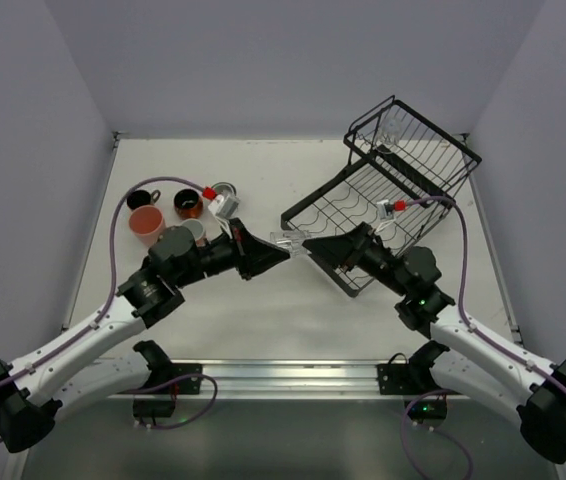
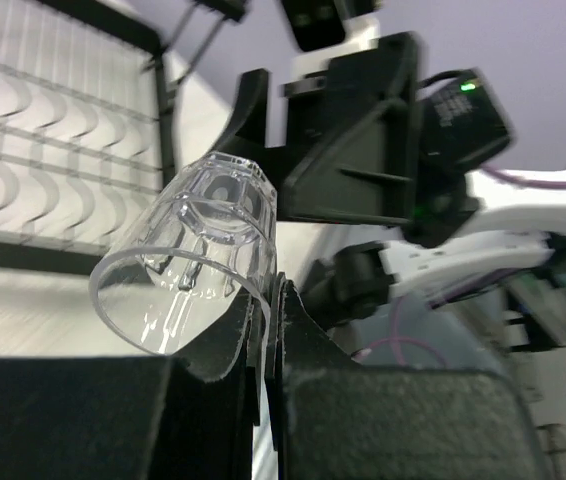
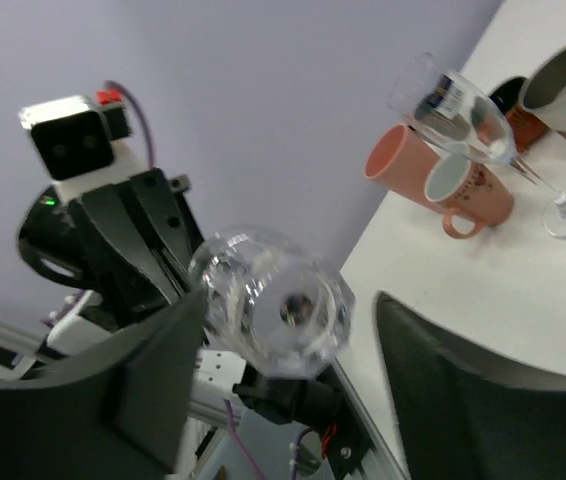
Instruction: Unload the cups from the dish rack
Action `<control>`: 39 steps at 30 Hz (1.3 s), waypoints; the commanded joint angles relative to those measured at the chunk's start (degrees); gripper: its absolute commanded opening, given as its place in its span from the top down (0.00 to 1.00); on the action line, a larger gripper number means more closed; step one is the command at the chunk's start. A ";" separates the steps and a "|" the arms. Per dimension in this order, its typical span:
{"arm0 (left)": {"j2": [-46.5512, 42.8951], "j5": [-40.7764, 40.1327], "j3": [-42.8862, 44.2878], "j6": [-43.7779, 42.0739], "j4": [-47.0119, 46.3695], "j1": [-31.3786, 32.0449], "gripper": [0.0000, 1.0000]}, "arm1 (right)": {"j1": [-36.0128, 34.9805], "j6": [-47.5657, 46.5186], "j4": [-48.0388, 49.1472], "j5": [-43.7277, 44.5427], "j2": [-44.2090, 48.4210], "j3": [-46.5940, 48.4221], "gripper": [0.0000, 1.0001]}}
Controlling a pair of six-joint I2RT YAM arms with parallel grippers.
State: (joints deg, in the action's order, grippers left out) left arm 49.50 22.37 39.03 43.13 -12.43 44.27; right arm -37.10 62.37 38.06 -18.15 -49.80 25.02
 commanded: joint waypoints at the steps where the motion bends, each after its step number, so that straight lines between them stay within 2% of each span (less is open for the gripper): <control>1: 1.73 -8.99 12.08 -12.25 23.45 -0.33 1.00 | -0.07 -5.49 -8.59 2.93 1.54 3.35 0.19; 4: 4.89 -12.51 17.21 -16.49 39.29 -0.33 1.00 | 0.01 -12.34 -20.90 7.76 4.70 7.40 0.08; 6: 8.58 -12.79 20.90 -19.56 48.49 -0.33 1.00 | 0.01 -17.60 -28.17 10.93 7.25 9.34 0.07; 9: 12.02 -14.19 22.85 -21.51 56.34 0.02 1.00 | 0.01 -23.58 -35.22 15.51 8.75 13.03 0.05; 12: 16.93 -18.14 22.68 -22.13 59.87 2.21 1.00 | 0.01 -27.90 -42.09 19.72 8.06 17.25 0.05; 18: 23.35 -23.67 21.89 -21.78 63.04 7.75 1.00 | 0.19 -31.43 -46.06 27.90 10.07 19.81 0.04; 30: 33.82 -28.87 21.62 -24.67 63.40 10.04 0.99 | 0.19 -32.31 -46.85 29.66 12.18 20.07 0.04; 32: 34.96 -29.49 21.36 -24.85 62.53 10.05 0.95 | 0.10 -32.75 -46.94 30.37 12.62 20.16 0.04; 39: 37.34 -31.24 20.74 -25.64 61.20 10.05 0.68 | 0.10 -34.51 -48.35 33.09 12.53 22.88 0.04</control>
State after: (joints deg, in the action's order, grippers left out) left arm 86.46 -6.52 60.10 18.83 50.09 54.00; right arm -37.06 29.74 -10.07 11.94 -37.80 44.29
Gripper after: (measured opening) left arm 0.300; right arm 0.954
